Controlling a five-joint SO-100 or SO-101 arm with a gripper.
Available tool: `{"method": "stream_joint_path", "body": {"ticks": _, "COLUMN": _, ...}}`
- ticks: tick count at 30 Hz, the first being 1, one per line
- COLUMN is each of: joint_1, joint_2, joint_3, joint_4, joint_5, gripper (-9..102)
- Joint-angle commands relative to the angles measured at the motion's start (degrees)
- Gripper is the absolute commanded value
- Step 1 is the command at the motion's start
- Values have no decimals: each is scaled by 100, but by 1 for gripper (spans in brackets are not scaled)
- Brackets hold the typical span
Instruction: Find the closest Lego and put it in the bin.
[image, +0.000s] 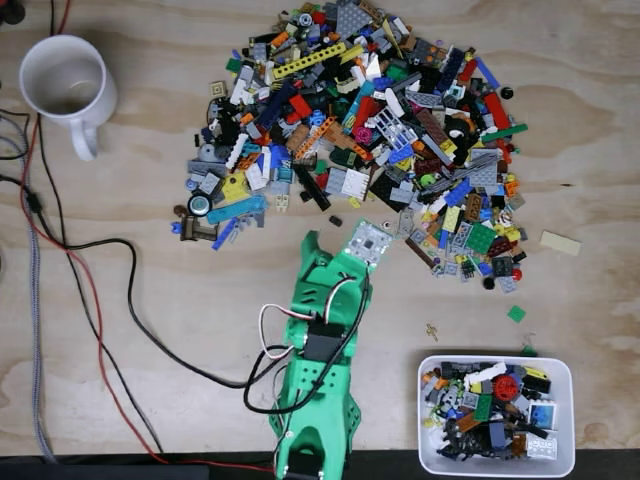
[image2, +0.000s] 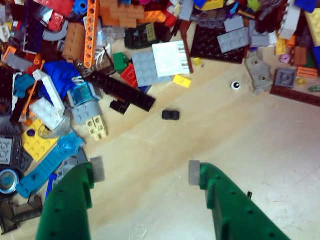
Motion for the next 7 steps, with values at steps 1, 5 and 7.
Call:
{"method": "stream_joint_path", "body": {"ticks": 1, "joint_1": -369, "joint_2": 167, "joint_3": 44, "joint_4": -211, "joint_5": 70, "gripper": 24}}
{"method": "stream_joint_path", "body": {"ticks": 5, "joint_1": -527, "joint_2": 105, "joint_3": 132, "joint_4": -316, "joint_5": 149, "gripper": 24}}
{"method": "stream_joint_path", "body": {"ticks": 7, "joint_1": -554, "joint_2": 123, "joint_3": 141, "joint_4": -308, "joint_5": 167, "gripper": 24}}
